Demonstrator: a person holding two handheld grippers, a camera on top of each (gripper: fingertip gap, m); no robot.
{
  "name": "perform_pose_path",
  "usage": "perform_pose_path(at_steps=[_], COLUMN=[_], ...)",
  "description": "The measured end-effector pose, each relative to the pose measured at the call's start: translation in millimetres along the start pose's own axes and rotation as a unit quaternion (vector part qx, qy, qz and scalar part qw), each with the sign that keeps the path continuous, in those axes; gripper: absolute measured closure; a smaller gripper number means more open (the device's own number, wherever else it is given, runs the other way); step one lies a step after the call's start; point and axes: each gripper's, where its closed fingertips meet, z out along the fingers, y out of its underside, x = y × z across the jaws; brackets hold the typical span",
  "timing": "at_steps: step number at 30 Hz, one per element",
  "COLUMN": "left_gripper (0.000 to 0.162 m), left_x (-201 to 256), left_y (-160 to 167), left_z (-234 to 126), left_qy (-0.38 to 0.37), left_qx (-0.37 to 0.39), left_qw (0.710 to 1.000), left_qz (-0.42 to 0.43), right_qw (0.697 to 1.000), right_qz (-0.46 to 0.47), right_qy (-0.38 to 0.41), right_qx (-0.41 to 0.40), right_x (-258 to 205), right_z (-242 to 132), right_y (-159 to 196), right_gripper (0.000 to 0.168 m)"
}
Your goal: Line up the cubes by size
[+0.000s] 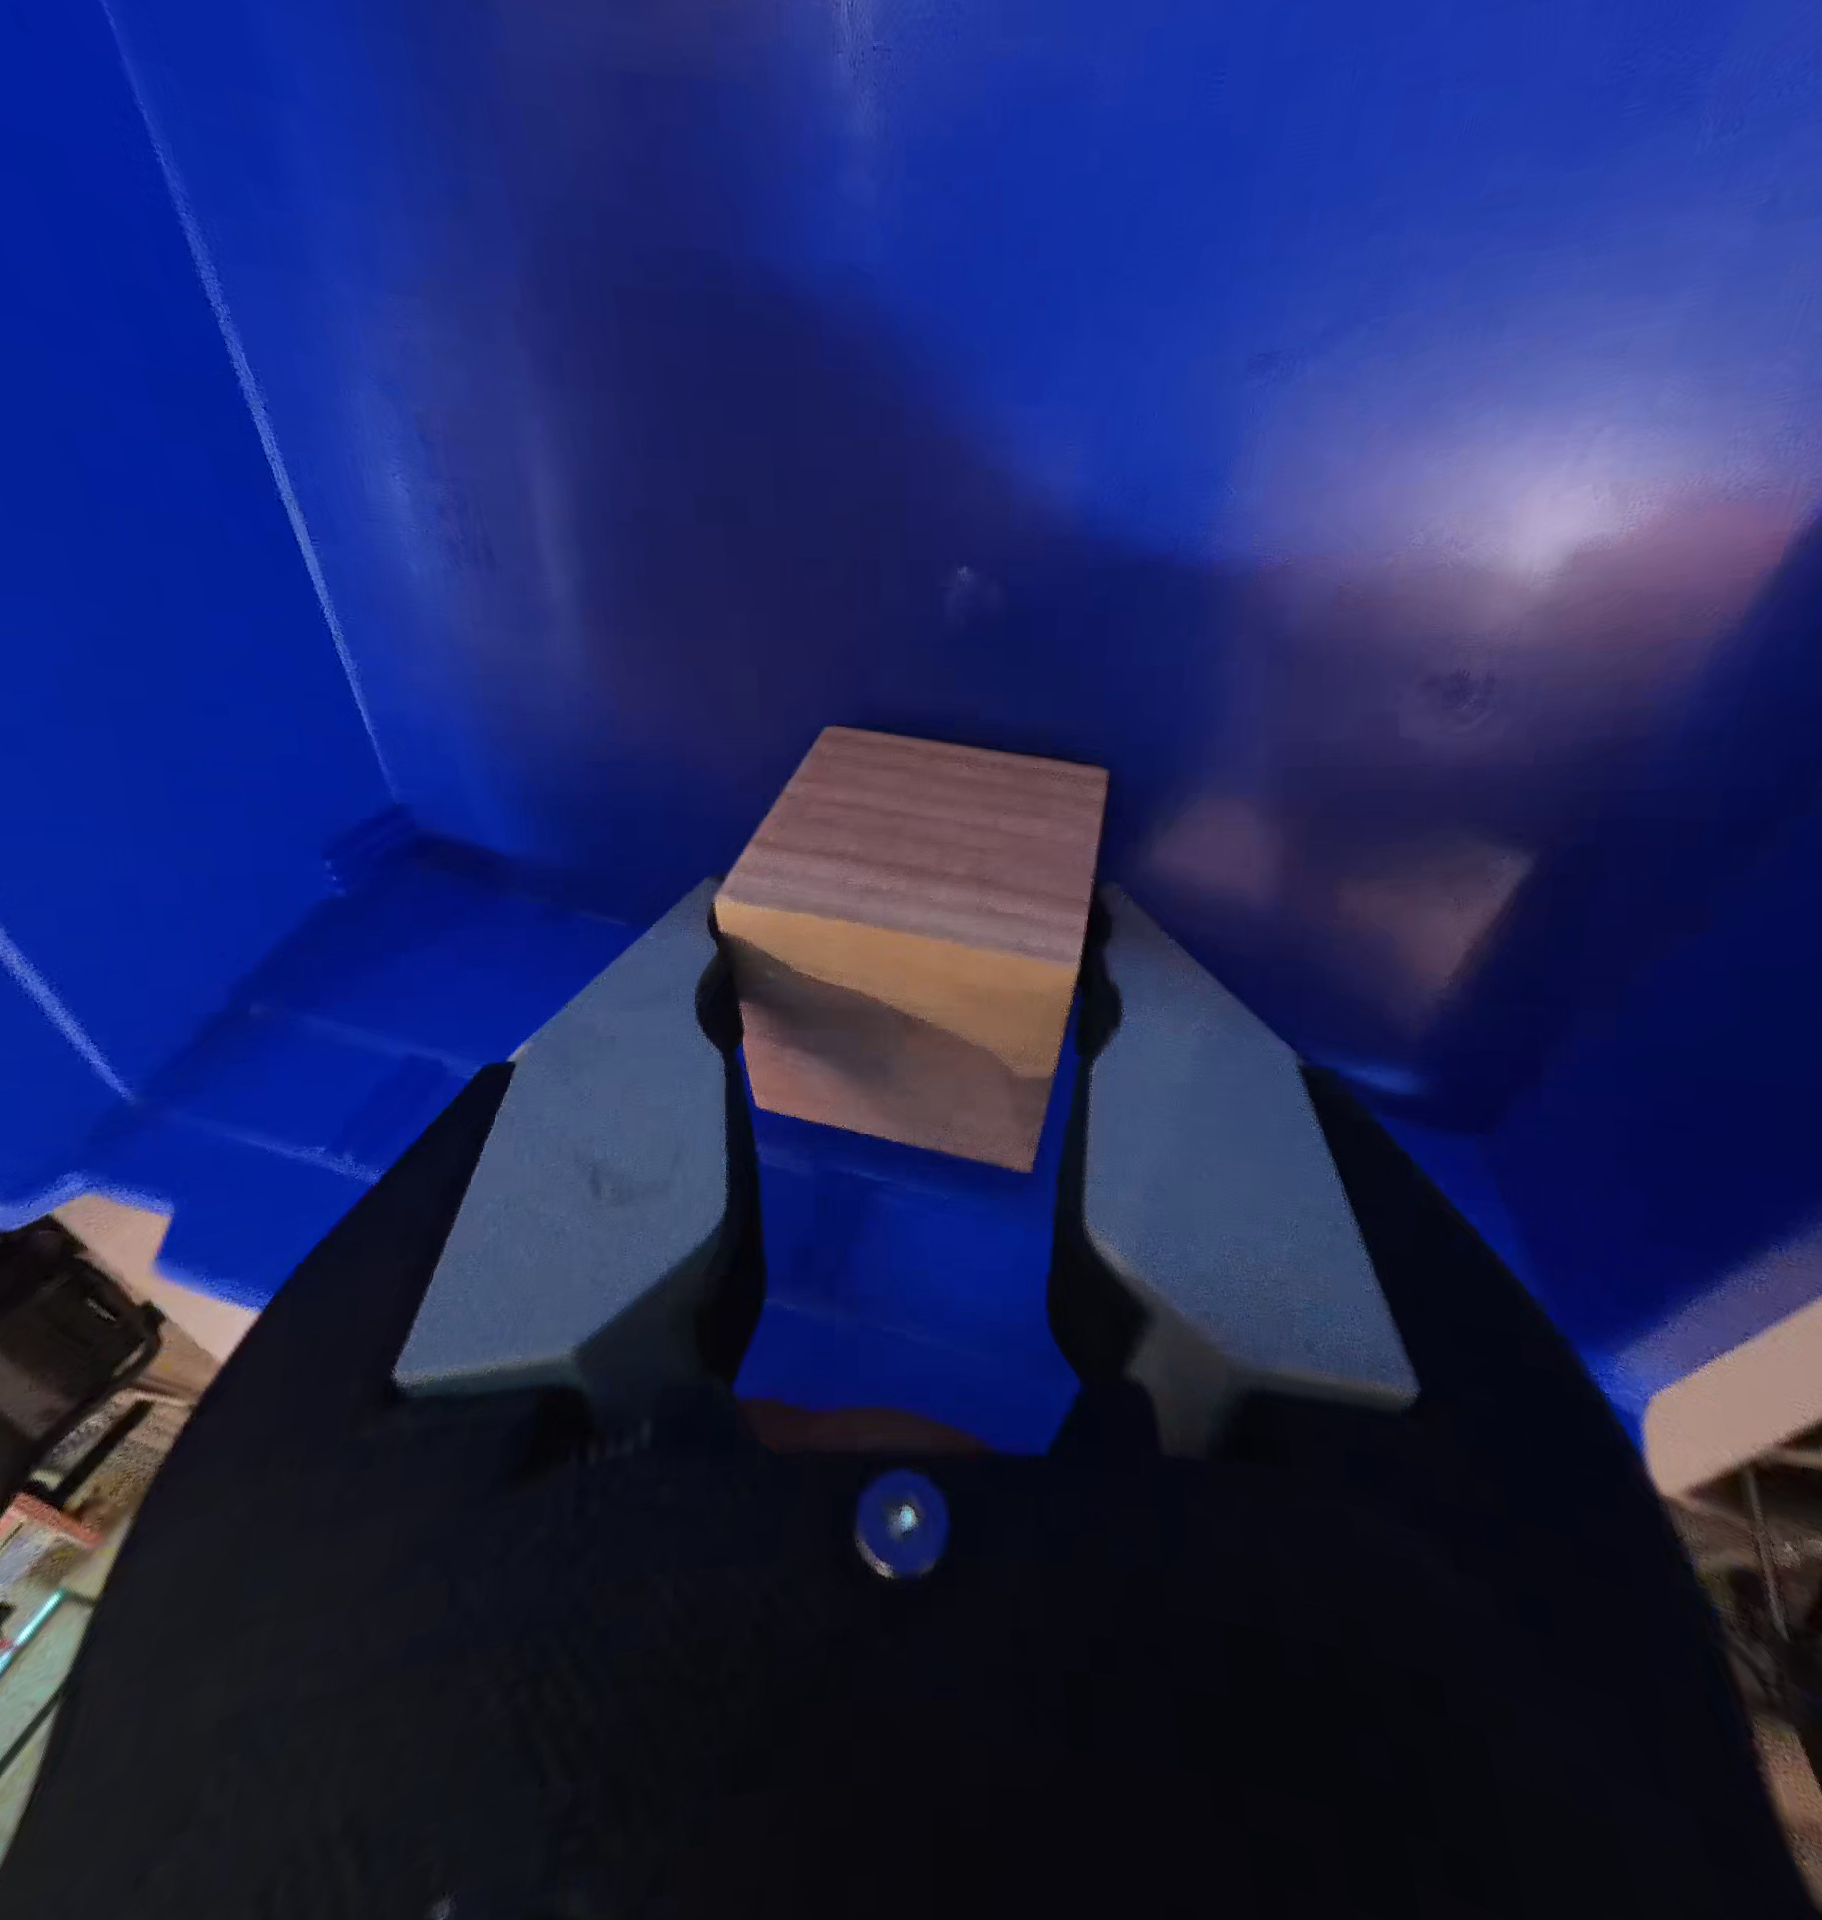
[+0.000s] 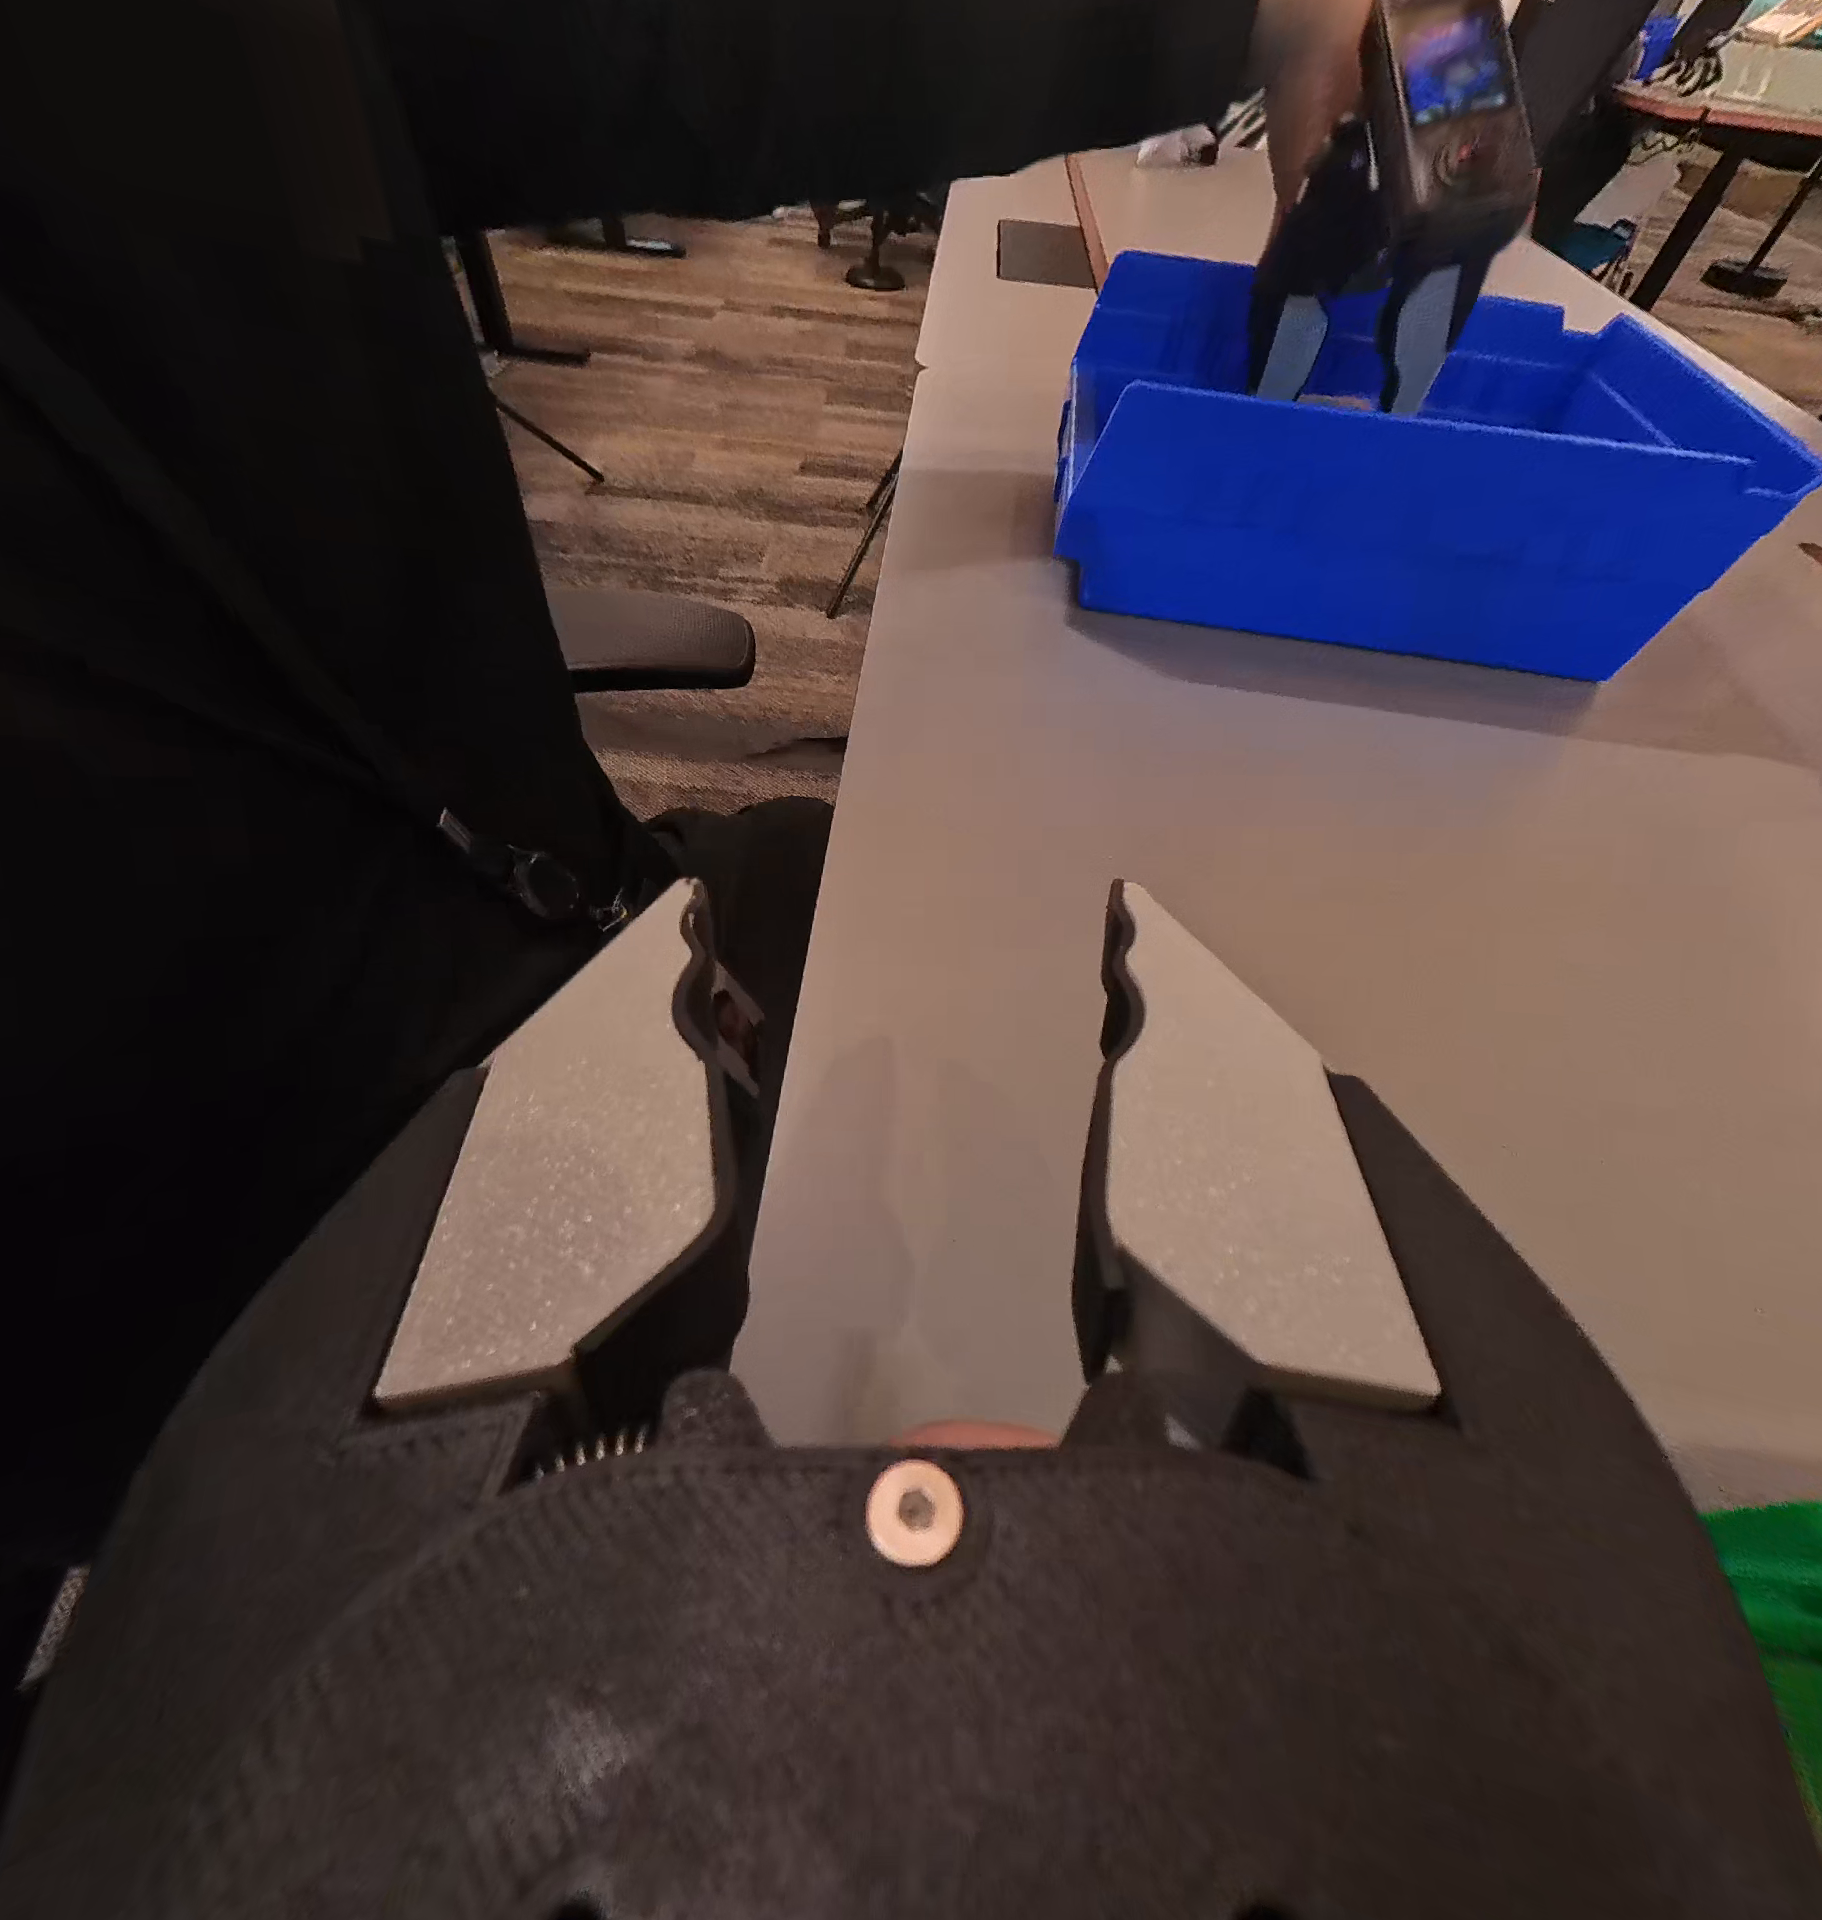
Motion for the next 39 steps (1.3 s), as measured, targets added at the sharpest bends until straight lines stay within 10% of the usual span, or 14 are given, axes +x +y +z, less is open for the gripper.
perform_pose_path(at_steps=[9,22,39], left_gripper=[0.098,0.099,0.100], left_x=[2.0,95.7,127.9], left_y=[-73.3,-213.5,-280.8], left_z=[-95.2,-256.3,-243.4], left_qy=[-0.192,-0.373,-0.363], left_qx=[0.236,0.567,0.586], left_qw=[0.953,0.732,0.719], left_qz=[-0.005,0.055,0.093], right_qw=[0.995,0.950,0.920], right_qz=[0.082,0.271,0.323], right_qy=[0.037,-0.025,-0.116], right_qx=[0.041,0.156,0.191], right_x=[22.0,52.8,52.4], right_z=[5.0,43.4,93.8], right_y=[-15.2,-93.8,-114.6], right_gripper=[0.094,0.095,0.113])
